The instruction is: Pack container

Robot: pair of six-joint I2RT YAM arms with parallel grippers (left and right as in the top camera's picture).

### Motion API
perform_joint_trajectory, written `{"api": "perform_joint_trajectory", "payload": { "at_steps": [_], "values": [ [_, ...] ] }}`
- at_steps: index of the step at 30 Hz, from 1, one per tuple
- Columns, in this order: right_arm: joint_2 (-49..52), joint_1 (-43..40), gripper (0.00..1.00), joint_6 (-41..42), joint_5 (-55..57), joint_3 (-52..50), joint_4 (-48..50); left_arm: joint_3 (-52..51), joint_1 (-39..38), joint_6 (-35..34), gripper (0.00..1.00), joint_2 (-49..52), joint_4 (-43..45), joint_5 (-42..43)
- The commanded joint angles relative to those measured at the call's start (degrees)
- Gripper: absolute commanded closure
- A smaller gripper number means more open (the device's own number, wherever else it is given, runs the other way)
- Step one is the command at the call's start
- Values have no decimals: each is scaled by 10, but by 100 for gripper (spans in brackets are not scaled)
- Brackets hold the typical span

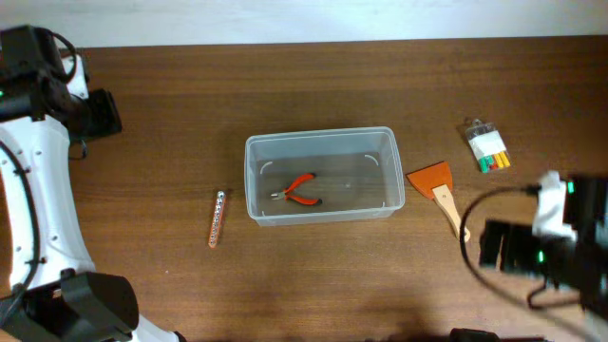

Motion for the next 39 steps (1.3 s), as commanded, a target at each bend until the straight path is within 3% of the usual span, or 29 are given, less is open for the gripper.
{"api": "perform_joint_trajectory", "payload": {
  "at_steps": [1, 6, 16, 21, 26, 35, 39],
  "values": [
    [25, -2, 1, -8, 2, 63, -11, -73, 1, -13, 40, -42, 31, 19],
    [-20, -2, 1, -8, -24, 67, -11, -176, 1, -13, 40, -99, 90, 30],
    [-154, -2, 1, -8, -96, -43, -11, -365, 0, -24, 39, -231, 184, 56],
    [-72, -2, 1, -12, -3, -60, 14, -399, -26, -24, 39, -254, 189, 52],
    [62, -2, 1, -96, -4, -60, 57, -399, -51, -24, 39, -254, 185, 26],
    [292, -4, 1, -128, 9, -68, 131, -399, -55, -23, 39, -254, 179, -7],
    [311, -22, 1, -111, 5, -92, 152, -399, -55, -23, 39, -254, 178, -23]
  ]
}}
